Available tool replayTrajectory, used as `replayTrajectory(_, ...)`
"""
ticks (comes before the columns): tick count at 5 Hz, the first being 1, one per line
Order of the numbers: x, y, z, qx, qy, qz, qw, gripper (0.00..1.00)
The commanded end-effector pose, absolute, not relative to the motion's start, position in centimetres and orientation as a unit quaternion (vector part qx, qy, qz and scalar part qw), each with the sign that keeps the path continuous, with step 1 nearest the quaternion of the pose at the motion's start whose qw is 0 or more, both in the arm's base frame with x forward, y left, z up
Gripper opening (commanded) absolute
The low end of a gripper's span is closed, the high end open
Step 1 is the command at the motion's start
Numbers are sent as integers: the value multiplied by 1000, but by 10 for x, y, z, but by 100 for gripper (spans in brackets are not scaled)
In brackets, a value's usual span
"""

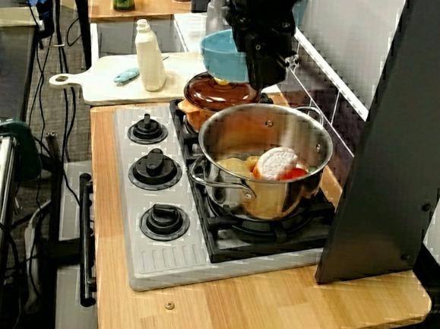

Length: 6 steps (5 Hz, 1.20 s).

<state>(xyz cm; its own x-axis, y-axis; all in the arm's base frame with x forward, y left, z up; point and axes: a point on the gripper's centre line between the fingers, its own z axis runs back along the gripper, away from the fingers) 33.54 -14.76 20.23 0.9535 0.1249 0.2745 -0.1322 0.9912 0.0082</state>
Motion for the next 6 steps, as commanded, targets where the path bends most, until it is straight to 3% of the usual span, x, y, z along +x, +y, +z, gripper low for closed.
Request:
replayTrajectory(1, 341, -140, 228, -17, -147, 64, 987, 0)
replayTrajectory(6, 347, -130, 245, -60, -92, 54, 993, 0)
